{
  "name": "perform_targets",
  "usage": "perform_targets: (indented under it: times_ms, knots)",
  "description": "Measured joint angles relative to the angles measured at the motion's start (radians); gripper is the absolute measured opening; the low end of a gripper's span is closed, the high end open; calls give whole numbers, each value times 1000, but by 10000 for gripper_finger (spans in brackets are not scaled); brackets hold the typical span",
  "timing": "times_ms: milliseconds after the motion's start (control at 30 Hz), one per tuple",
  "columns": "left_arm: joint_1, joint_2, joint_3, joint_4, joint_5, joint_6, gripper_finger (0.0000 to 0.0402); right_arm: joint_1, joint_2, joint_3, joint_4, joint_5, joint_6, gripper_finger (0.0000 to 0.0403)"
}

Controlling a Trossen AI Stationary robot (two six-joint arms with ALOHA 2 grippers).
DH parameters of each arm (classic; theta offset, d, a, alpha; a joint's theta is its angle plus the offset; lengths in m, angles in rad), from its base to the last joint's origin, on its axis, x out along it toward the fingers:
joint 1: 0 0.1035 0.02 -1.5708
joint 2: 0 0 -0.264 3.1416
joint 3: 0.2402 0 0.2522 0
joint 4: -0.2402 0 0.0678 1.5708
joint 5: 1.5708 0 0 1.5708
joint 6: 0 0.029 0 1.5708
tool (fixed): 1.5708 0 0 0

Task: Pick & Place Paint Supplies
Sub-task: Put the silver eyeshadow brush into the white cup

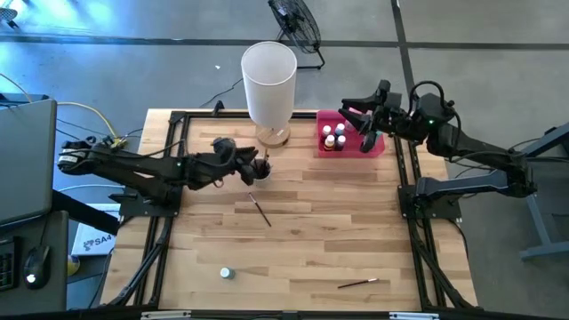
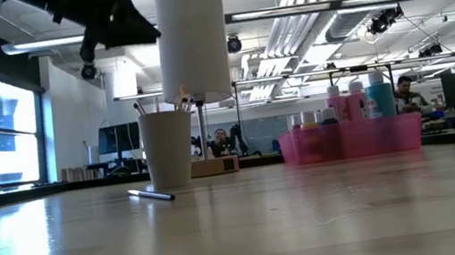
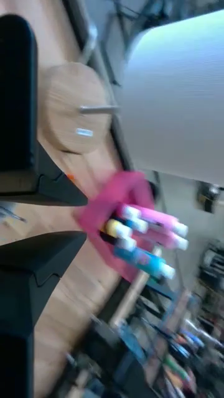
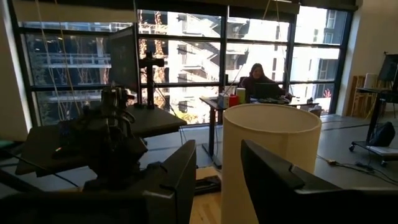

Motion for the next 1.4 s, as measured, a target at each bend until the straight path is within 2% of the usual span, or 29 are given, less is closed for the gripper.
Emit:
perform_targets:
  times_ms: [367,667,900,1000,1200,1300,1400]
  knots:
    - [0,-120,43,5,-15,201,74,0,0,0,10,4,-28,121]
    - [0,-185,63,7,-89,205,74,0,4,0,57,4,-150,121]
    - [0,-235,62,-24,-74,206,74,0,89,1,177,5,-225,121]
    - [0,-282,62,-60,-23,184,74,0,148,1,216,8,-267,121]
    - [0,-407,62,-162,188,116,74,0,231,1,228,8,-277,121]
    - [0,-465,62,-234,282,122,74,10,245,1,226,8,-212,121]
    - [0,-507,62,-290,308,123,74,23,239,1,220,26,-83,121]
